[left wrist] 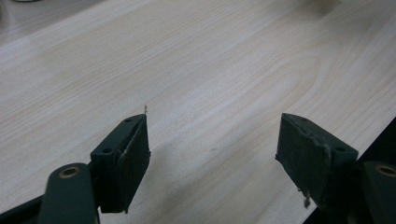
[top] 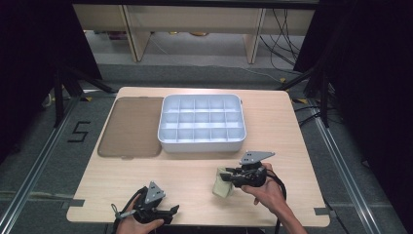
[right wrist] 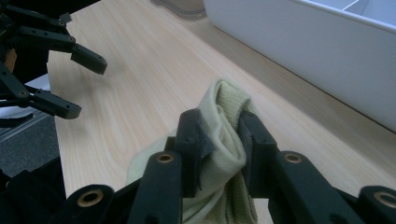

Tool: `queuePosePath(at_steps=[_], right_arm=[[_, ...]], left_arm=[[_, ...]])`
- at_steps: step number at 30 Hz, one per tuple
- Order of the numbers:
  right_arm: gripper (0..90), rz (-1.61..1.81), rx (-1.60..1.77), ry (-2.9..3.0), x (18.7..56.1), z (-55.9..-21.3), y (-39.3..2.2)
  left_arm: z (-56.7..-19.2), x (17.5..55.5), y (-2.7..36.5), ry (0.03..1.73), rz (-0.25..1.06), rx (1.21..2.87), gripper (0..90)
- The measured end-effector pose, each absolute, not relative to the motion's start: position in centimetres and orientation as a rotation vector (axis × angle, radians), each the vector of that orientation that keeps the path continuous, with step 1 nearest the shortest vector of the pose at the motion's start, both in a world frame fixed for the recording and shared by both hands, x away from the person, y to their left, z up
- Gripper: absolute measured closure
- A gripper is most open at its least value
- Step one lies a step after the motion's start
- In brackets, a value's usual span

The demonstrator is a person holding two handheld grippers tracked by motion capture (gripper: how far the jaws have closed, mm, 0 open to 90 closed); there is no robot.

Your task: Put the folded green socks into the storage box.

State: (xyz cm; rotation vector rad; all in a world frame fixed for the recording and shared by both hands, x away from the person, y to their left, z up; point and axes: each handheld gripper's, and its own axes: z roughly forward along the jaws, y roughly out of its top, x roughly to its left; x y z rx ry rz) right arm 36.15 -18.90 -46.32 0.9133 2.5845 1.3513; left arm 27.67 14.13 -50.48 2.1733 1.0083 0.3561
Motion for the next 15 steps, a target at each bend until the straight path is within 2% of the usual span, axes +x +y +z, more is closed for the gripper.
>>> queuePosePath(at_steps=[15], right_arm=[[72.2,1.32,0.874,2.543,36.6,-45.2,-18.9]], left_arm=[[-50.4,27.7,14.2,0.996,0.363,2.197,24.9]])
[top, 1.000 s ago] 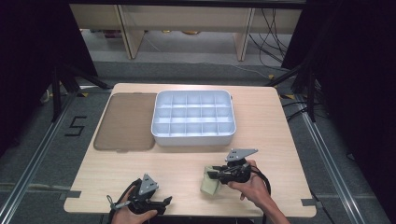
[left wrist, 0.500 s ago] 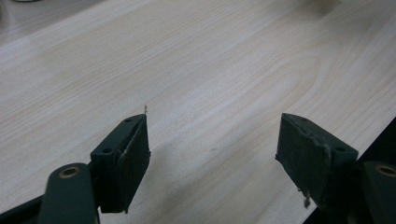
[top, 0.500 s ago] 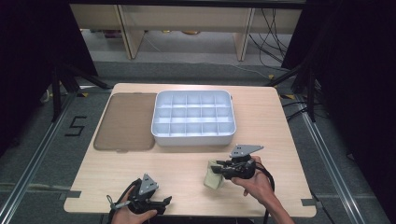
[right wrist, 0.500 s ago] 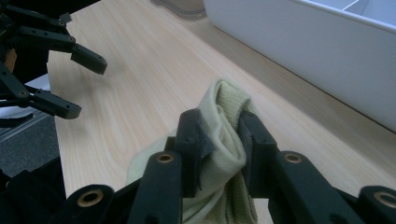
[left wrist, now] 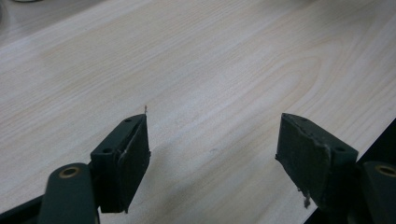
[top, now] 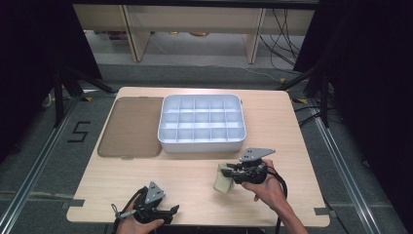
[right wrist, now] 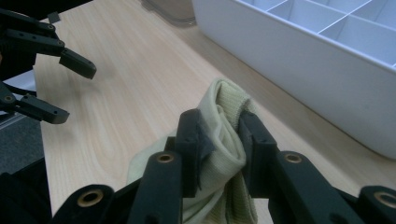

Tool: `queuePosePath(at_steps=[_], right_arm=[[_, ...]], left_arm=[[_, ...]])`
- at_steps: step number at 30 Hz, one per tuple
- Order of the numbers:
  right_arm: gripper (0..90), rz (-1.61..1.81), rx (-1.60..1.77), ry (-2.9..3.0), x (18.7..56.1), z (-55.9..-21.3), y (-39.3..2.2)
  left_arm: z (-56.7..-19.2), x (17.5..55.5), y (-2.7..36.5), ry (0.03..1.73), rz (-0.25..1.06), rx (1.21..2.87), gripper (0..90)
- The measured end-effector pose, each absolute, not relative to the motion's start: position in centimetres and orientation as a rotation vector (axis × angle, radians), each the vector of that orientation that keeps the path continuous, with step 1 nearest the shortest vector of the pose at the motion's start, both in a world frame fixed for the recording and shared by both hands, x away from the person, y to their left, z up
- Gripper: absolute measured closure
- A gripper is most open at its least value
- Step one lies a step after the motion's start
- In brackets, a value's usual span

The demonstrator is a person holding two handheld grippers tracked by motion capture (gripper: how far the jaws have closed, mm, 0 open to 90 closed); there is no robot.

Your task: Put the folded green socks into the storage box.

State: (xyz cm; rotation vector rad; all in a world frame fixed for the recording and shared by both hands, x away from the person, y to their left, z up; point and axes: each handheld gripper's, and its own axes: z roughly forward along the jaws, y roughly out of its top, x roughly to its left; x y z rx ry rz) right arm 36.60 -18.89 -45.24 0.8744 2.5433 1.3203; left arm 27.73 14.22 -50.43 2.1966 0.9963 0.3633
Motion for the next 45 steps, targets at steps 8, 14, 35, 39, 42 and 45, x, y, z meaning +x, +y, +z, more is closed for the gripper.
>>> queuePosePath(at_steps=[8,14,35,39,42,45], right_arm=[[72.2,1.332,0.875,2.498,37.1,-44.3,-19.8],[72.2,1.341,0.879,2.447,37.8,-43.4,-20.8],[72.3,1.284,0.918,2.402,40.2,-41.2,-21.6],[72.2,1.262,0.931,2.4,40.6,-40.5,-21.7],[72.2,1.255,0.949,2.387,41.0,-40.0,-22.0],[72.3,1.233,0.942,2.382,41.5,-39.3,-22.3]], left_arm=[[-50.5,27.7,14.1,0.996,0.355,2.2,24.9],[-50.5,27.9,14.2,0.993,0.359,2.21,24.9],[-50.5,28.0,14.2,0.98,0.361,2.212,24.9],[-50.5,28.0,14.1,0.982,0.359,2.213,24.9],[-50.5,28.0,14.0,0.99,0.364,2.207,24.9],[-50.5,28.0,14.0,0.993,0.362,2.207,24.9]])
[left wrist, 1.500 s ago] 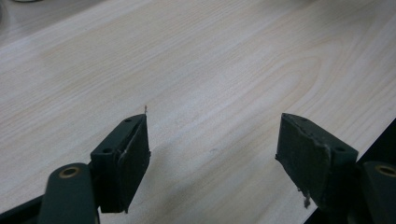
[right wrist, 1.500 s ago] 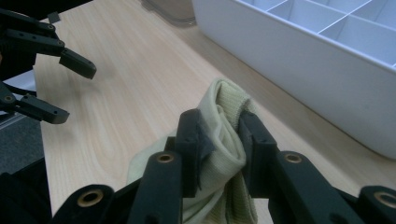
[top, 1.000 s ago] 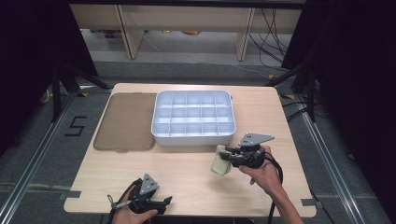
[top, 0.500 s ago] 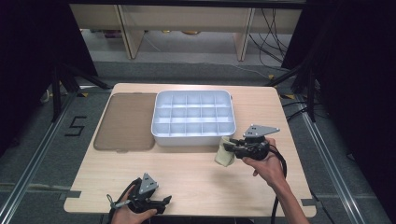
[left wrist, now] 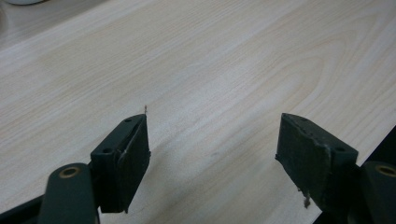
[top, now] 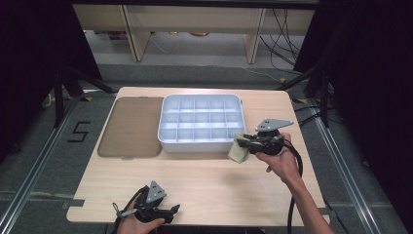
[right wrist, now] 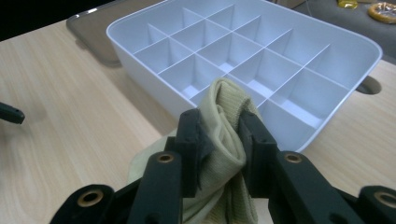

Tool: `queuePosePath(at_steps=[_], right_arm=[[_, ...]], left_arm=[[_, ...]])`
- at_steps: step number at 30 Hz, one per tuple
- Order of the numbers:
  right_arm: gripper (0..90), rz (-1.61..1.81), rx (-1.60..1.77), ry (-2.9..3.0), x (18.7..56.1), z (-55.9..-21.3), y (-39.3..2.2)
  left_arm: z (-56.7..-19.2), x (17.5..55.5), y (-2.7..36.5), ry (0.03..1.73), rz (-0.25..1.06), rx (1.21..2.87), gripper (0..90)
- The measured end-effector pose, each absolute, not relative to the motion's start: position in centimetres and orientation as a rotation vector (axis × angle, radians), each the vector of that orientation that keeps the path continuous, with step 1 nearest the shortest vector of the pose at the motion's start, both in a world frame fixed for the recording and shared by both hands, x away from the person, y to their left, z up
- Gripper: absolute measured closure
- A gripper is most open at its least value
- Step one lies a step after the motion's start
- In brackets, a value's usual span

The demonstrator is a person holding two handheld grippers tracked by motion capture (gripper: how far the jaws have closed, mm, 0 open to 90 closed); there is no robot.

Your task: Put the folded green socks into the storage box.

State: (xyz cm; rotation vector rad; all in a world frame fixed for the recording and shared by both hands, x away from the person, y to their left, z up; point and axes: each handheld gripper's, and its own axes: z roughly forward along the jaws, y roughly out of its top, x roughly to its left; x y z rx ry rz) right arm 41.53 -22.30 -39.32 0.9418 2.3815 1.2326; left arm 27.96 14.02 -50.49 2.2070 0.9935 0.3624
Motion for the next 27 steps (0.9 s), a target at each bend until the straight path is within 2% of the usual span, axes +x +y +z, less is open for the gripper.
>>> queuePosePath(at_steps=[10,13,14,27], right_arm=[[72.3,1.197,0.945,2.356,43.0,-38.0,-22.4],[72.3,1.192,0.964,2.346,43.4,-37.9,-22.3],[72.2,1.184,0.968,2.346,43.5,-37.8,-22.4],[72.2,1.145,0.971,2.315,45.7,-37.2,-21.9]], left_arm=[[-50.5,28.0,14.1,1.002,0.351,2.201,24.9],[-50.6,27.9,13.8,1.029,0.352,2.152,24.9],[-50.4,27.9,14.1,1.0,0.354,2.204,24.9],[-50.5,28.0,14.1,1.0,0.356,2.201,24.9]])
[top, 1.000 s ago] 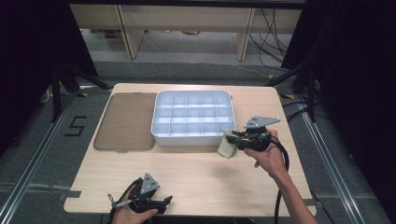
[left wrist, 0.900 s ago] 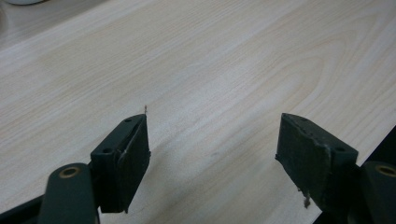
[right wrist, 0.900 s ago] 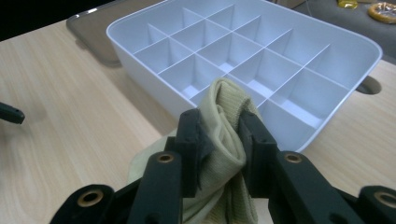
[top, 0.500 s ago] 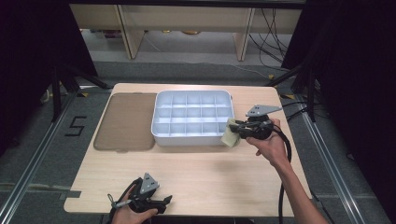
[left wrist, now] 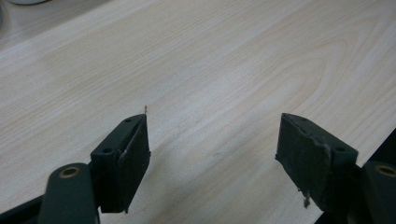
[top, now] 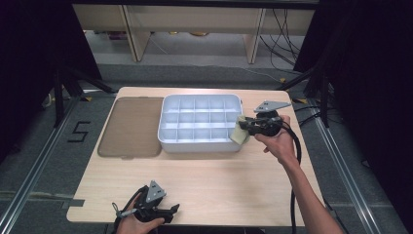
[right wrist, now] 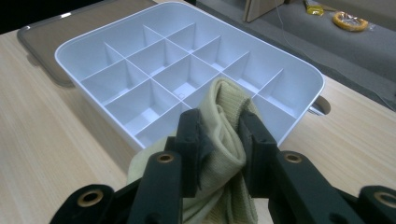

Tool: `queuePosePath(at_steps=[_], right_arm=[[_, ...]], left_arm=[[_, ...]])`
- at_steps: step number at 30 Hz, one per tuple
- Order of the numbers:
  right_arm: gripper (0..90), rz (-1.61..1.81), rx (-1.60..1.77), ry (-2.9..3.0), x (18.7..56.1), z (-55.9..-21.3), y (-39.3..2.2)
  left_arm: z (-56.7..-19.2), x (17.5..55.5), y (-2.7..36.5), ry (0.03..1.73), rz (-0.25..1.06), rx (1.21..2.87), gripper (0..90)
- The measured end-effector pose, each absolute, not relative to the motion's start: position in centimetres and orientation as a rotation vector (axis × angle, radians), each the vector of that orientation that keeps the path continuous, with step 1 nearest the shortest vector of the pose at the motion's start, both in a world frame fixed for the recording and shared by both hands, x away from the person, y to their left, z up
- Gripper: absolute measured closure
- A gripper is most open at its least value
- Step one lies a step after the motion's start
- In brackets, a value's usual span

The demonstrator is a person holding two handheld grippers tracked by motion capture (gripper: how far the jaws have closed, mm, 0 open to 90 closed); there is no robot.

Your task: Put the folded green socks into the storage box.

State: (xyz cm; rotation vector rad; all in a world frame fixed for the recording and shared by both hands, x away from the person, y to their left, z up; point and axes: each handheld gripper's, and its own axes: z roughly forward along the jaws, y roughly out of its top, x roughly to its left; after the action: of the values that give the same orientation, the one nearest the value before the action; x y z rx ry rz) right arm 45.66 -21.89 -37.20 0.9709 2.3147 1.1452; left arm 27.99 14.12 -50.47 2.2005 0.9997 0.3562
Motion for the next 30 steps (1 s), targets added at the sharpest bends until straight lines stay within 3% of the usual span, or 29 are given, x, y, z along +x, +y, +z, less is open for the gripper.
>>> queuePosePath(at_steps=[30], right_arm=[[72.2,0.961,0.955,2.297,49.7,-38.6,-20.1]], left_arm=[[-50.5,27.9,14.1,1.006,0.348,2.184,24.9]])
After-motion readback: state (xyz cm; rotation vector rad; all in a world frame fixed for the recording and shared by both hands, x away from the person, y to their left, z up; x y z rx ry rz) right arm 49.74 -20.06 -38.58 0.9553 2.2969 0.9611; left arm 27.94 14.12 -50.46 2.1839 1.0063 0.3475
